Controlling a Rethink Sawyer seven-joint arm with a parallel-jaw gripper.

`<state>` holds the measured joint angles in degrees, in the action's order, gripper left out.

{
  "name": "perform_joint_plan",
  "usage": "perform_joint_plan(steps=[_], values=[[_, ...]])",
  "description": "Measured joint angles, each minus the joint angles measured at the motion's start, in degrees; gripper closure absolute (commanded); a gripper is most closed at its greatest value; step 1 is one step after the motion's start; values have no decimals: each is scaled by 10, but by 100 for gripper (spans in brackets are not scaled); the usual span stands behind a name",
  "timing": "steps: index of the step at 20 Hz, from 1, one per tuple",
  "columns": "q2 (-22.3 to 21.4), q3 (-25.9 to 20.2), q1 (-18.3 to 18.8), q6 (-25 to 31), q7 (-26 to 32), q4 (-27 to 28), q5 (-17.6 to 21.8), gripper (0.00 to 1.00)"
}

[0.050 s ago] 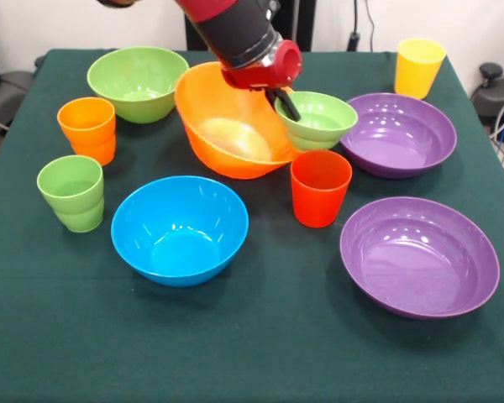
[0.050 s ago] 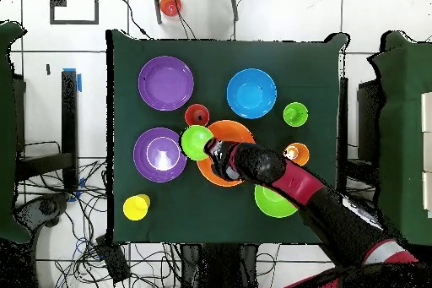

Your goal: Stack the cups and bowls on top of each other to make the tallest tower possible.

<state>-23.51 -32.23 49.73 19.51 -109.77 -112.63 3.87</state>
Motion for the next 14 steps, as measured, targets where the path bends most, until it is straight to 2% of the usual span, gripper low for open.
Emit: perform_joint_plan(steps=[7,14], values=[[20,-17,10,0,0,1,0,100],[17,-40,28,0,0,1,-6,100]])
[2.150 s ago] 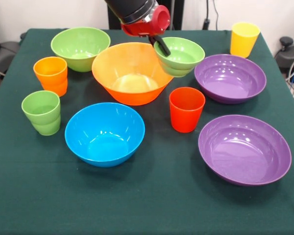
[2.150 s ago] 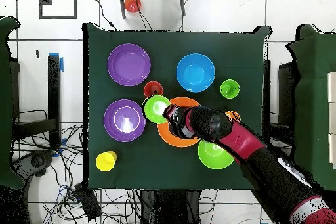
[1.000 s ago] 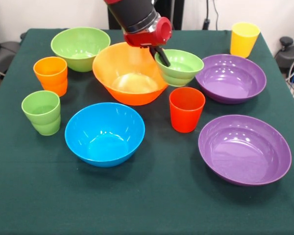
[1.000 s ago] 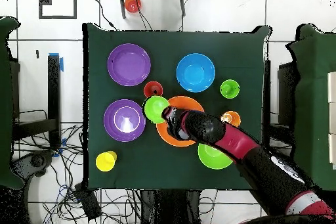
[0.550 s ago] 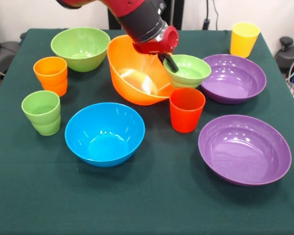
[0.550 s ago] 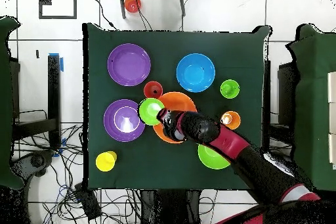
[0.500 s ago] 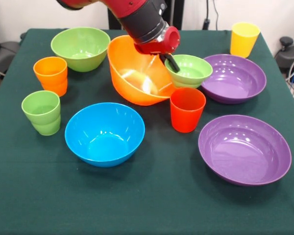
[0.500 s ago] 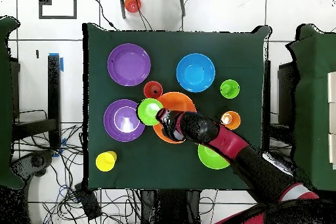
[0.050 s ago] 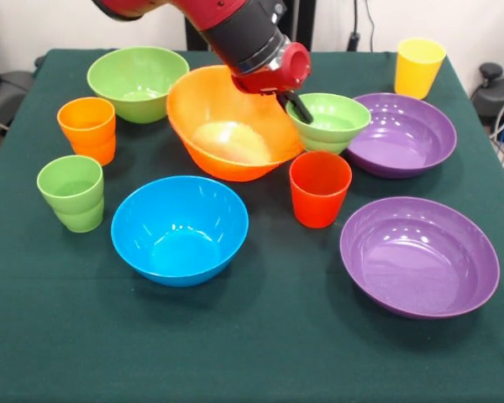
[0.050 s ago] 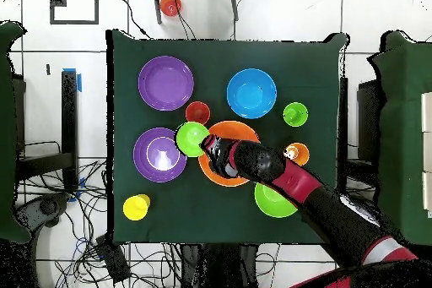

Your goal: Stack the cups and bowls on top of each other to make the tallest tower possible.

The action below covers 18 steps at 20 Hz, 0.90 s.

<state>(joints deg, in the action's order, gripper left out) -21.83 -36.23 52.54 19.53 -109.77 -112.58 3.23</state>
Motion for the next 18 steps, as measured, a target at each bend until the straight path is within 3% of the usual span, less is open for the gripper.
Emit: perform_joint_plan(steps=[9,18], values=[[-40,-11,20,34,0,-2,-30,100],[-111,-25,25,64,0,-30,-65,100]])
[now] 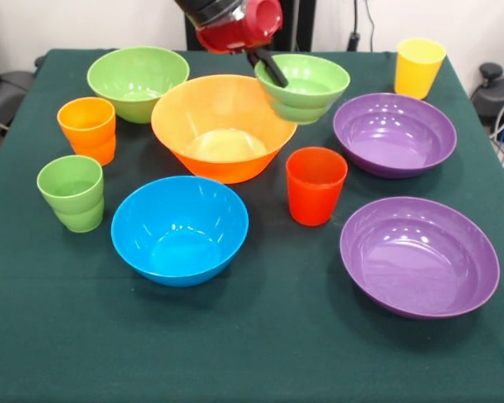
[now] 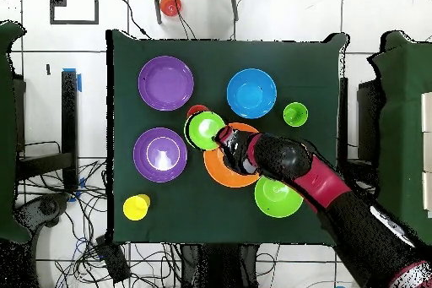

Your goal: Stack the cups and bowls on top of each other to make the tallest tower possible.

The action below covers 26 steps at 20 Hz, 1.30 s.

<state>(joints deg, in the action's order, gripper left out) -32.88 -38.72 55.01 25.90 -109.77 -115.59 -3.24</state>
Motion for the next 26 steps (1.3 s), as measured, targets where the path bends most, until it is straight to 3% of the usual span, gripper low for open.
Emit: perform_joint_plan(steps=[16,26], values=[[-9,-3,-7,0,0,-13,-9,100],[13,1,-32,30,0,41,-9,100]])
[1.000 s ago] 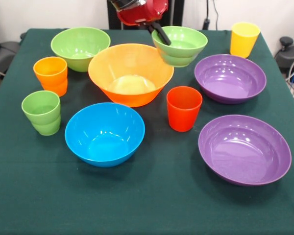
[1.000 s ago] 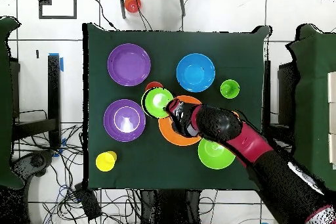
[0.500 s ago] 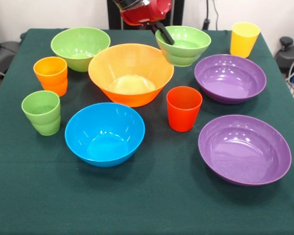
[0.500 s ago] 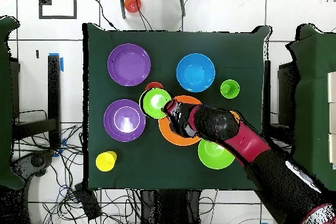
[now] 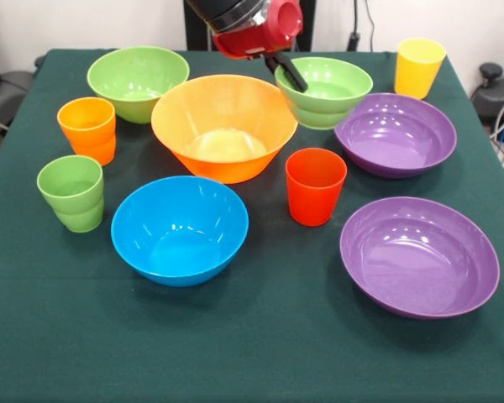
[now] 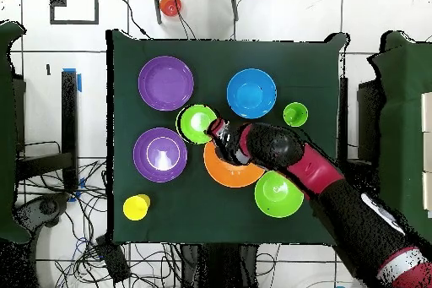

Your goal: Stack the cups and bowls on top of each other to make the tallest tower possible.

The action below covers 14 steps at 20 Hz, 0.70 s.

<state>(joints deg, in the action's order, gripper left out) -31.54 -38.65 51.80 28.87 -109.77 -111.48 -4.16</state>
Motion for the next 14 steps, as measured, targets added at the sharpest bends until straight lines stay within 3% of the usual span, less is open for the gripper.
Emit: perform_joint_plan(steps=[14], values=[[-1,5,-20,61,0,97,0,100]])
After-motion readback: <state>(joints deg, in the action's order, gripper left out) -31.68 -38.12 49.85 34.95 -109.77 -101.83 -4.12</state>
